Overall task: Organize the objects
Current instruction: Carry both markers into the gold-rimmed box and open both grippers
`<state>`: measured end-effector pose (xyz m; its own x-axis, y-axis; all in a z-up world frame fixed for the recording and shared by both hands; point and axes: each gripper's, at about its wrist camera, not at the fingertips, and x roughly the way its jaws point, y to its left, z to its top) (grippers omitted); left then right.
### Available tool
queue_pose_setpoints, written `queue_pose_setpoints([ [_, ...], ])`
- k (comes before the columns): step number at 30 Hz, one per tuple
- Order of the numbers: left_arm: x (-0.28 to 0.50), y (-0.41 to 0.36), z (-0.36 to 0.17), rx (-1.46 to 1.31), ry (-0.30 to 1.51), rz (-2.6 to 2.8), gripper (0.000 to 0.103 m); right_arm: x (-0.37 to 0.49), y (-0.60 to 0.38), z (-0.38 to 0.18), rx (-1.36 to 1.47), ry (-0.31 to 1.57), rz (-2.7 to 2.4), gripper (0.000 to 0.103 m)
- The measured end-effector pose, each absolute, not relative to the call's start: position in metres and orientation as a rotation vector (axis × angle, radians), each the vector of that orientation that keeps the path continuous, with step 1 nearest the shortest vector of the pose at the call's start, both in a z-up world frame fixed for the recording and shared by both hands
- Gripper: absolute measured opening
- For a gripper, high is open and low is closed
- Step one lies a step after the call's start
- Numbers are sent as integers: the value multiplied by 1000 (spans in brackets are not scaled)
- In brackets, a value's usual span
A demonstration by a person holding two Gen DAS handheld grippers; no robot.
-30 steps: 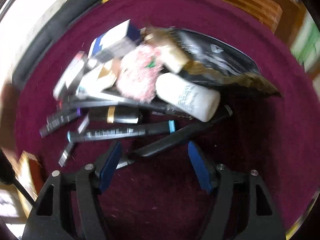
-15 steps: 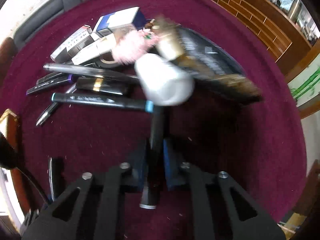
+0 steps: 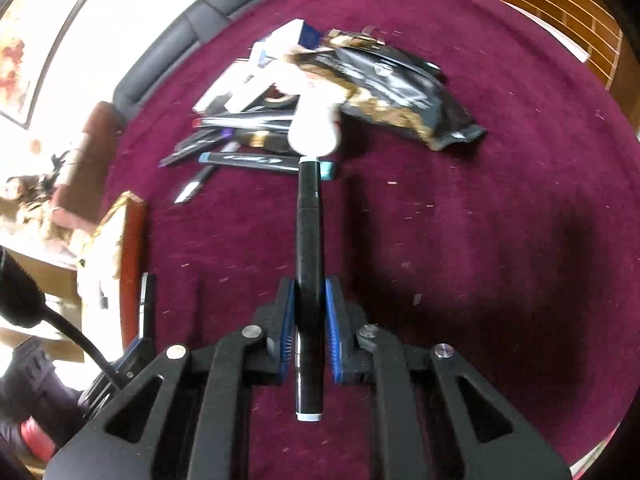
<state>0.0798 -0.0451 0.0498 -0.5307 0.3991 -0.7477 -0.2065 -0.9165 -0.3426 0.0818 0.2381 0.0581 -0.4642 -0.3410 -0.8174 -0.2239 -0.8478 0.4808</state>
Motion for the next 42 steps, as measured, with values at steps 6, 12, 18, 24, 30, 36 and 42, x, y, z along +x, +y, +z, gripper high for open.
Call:
queue_pose_setpoints([
  [6, 87, -83, 68, -1251, -371, 2538, 11, 66, 193, 83, 1495, -769, -2397, 13],
  [12, 81, -135, 77, -1246, -448, 2644, 12, 41, 126, 94, 1448, -680, -2291, 13],
  [18, 63, -177, 71, -1299, -468, 2715, 12, 15, 55, 94, 1442, -615, -2188, 13],
  [24, 39, -197, 50, -1409, -463, 2717, 12, -12, -5, 75, 1508, -609, -2092, 13],
  [30, 33, -195, 33, -1477, -449, 2676, 11, -23, -36, 51, 1598, -591, -2048, 13],
  [36, 30, -196, 24, -1513, -454, 2647, 11, -29, -47, 31, 1659, -561, -2063, 13],
  [42, 33, -199, 22, -1532, -475, 2635, 11, -29, -48, 34, 1663, -514, -2091, 13],
])
